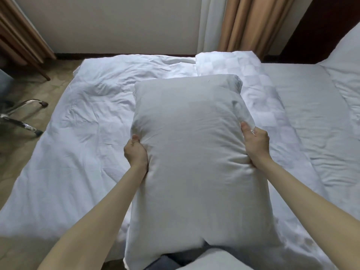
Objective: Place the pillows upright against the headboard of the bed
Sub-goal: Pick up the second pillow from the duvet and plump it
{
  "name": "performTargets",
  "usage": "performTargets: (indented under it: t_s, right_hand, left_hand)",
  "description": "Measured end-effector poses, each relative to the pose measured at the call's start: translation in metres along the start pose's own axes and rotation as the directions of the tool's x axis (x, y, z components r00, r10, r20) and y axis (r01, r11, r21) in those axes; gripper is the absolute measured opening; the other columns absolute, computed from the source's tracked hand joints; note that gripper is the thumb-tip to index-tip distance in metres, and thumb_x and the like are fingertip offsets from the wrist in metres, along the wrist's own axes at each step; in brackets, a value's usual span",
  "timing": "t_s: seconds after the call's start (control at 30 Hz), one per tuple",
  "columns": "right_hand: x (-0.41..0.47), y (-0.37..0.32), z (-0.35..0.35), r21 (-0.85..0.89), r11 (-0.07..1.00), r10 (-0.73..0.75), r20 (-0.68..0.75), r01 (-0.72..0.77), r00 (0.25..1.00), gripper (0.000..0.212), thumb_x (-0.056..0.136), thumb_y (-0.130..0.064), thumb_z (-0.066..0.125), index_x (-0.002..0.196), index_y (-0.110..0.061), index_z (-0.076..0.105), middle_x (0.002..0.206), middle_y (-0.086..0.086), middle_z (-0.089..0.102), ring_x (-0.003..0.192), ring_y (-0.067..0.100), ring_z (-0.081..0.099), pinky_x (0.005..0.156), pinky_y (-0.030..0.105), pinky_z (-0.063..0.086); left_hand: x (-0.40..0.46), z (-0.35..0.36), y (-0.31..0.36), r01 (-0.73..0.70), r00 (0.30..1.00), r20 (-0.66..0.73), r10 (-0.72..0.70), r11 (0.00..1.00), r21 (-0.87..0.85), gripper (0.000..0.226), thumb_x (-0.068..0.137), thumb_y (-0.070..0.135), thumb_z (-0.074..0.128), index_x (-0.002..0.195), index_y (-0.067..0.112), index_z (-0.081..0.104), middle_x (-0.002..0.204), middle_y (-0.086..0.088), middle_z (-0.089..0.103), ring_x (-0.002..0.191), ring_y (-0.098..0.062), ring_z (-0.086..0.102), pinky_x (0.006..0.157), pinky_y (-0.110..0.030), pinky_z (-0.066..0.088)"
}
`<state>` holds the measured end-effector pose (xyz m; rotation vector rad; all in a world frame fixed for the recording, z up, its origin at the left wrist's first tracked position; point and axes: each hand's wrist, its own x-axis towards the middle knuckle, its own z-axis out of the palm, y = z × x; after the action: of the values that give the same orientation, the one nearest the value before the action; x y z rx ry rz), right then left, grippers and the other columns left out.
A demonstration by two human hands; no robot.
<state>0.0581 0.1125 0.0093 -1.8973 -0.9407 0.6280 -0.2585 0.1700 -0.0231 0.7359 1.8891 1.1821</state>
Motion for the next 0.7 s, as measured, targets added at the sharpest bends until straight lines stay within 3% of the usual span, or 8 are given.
performTargets:
  t_s: [0.2,0.33,0.43,0.57,0.7]
  right_hand:
    - [0.007,0.029,-0.104,0.010,1.000,-0.004,-0.028,0.005,1.000,0.051,0.090,-0.046,0.055,0.061,-0.005,0.043,0.058,0.008,0.041,0.058,0.021,0.039,0.057,0.033,0.032]
    - [0.011,0.032,-0.151,0.013,1.000,-0.016,-0.099,0.018,0.995,0.054,0.090,-0.045,0.056,0.052,-0.012,0.035,0.051,0.001,0.037,0.053,0.019,0.036,0.055,0.034,0.030]
    - [0.008,0.039,-0.171,0.023,1.000,-0.004,-0.159,0.007,0.987,0.051,0.090,-0.044,0.056,0.057,-0.007,0.042,0.055,0.007,0.041,0.058,0.022,0.041,0.060,0.034,0.033]
    - [-0.003,0.044,-0.185,0.015,1.000,-0.004,-0.200,0.007,0.980,0.053,0.091,-0.043,0.055,0.051,-0.014,0.036,0.050,0.001,0.040,0.057,0.022,0.042,0.060,0.034,0.034]
    - [-0.015,0.041,-0.188,-0.007,1.000,-0.029,-0.231,0.028,0.973,0.050,0.091,-0.043,0.054,0.051,-0.015,0.043,0.050,-0.002,0.047,0.053,0.018,0.047,0.057,0.031,0.036]
  left_hand:
    - [-0.099,0.043,0.013,-0.080,0.996,-0.037,0.082,0.995,0.056,0.047,0.097,0.033,0.043,0.056,0.013,0.040,0.063,-0.001,0.048,0.074,-0.026,0.046,0.071,-0.033,0.037]
    - [-0.132,0.067,0.028,-0.129,0.992,0.001,0.129,0.990,0.047,0.048,0.097,0.030,0.044,0.053,0.013,0.037,0.060,0.000,0.045,0.072,-0.025,0.045,0.069,-0.031,0.037]
    - [-0.144,0.080,0.033,-0.148,0.988,0.052,0.146,0.988,0.037,0.046,0.097,0.031,0.044,0.054,0.013,0.040,0.062,0.001,0.047,0.073,-0.025,0.047,0.071,-0.032,0.039]
    - [-0.150,0.087,0.029,-0.154,0.983,0.102,0.155,0.988,-0.017,0.044,0.096,0.032,0.046,0.057,0.012,0.043,0.064,0.002,0.048,0.073,-0.023,0.047,0.071,-0.032,0.040]
    - [-0.149,0.084,0.018,-0.139,0.982,0.126,0.140,0.990,-0.022,0.048,0.096,0.035,0.046,0.052,0.016,0.041,0.060,0.004,0.045,0.070,-0.022,0.044,0.070,-0.032,0.038]
